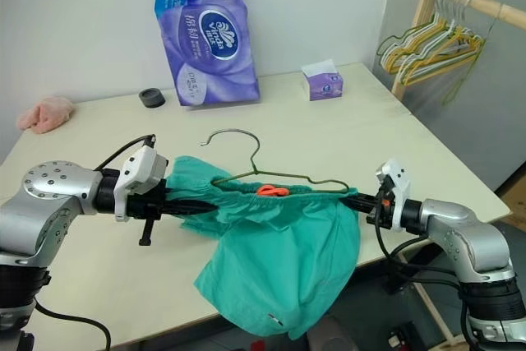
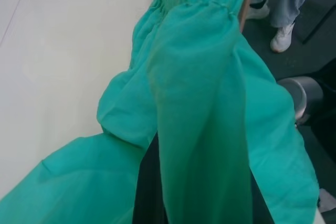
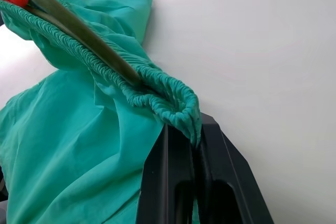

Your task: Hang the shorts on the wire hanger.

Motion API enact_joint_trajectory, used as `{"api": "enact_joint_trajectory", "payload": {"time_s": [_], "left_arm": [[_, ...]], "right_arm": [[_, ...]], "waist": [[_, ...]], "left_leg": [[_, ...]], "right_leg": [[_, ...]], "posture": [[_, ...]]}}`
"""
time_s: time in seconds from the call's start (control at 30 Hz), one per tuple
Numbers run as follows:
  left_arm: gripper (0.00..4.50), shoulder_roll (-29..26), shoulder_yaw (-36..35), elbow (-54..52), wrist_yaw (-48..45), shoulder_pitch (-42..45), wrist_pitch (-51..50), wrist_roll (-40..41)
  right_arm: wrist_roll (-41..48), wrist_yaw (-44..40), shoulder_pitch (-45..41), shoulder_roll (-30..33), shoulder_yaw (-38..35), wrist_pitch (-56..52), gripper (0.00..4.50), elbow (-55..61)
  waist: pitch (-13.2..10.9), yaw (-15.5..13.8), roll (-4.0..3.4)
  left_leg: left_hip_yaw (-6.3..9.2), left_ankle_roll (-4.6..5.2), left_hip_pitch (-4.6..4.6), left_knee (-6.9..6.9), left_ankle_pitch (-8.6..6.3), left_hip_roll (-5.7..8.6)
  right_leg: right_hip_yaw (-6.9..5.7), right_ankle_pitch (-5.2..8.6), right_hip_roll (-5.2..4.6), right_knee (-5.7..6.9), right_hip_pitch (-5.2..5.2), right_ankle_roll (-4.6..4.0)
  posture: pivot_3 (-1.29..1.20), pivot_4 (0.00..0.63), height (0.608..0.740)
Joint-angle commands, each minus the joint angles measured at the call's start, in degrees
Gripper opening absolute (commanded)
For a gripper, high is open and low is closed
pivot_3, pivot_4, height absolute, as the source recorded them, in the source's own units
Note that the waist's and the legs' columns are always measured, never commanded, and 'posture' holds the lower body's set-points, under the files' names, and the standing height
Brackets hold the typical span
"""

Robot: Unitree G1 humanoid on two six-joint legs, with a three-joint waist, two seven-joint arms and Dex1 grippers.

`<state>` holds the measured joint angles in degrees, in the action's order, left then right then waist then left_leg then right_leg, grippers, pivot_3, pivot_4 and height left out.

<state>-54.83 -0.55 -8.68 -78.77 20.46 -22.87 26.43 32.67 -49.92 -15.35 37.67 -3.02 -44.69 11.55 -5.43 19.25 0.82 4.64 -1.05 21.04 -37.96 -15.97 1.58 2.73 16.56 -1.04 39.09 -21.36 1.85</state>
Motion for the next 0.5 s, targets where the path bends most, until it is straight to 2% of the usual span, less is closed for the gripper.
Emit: {"api": "enact_joint_trajectory", "payload": {"time_s": [0.03, 0.2, 0.5], "left_arm": [[0.00, -2.3, -0.7, 2.1, -0.7, 0.2, 2.0, -2.3], [0.00, -2.2, 1.0, 6.2, 1.4, 1.1, 5.8, -6.8], [0.00, -1.6, 2.0, 8.2, 2.2, 1.2, 7.5, -8.2]], "right_arm": [[-0.8, 0.6, -0.2, 2.5, -2.1, 0.4, 0.05, 0.5], [-1.4, -1.4, 0.4, 4.7, -0.7, 1.7, 0.05, 3.0], [-2.4, -4.1, 0.6, 7.9, 2.0, 4.6, 0.05, 5.8]], "waist": [[0.0, -0.1, 0.00], [0.0, -0.2, 0.00], [0.0, -0.2, 0.00]], "left_leg": [[0.00, 0.00, 0.00, 0.00, 0.00, 0.00], [0.01, 0.00, 0.00, 0.00, 0.00, 0.00], [0.00, 0.00, 0.00, 0.00, 0.00, -0.03]], "right_leg": [[0.00, 0.00, 0.00, 0.00, 0.00, 0.00], [-0.01, 0.00, 0.00, 0.00, -0.01, 0.00], [-0.02, 0.01, 0.01, -0.01, -0.01, 0.02]], "posture": [[-0.37, 0.041, 0.740], [-0.37, 0.041, 0.740], [-0.38, 0.044, 0.740]]}}
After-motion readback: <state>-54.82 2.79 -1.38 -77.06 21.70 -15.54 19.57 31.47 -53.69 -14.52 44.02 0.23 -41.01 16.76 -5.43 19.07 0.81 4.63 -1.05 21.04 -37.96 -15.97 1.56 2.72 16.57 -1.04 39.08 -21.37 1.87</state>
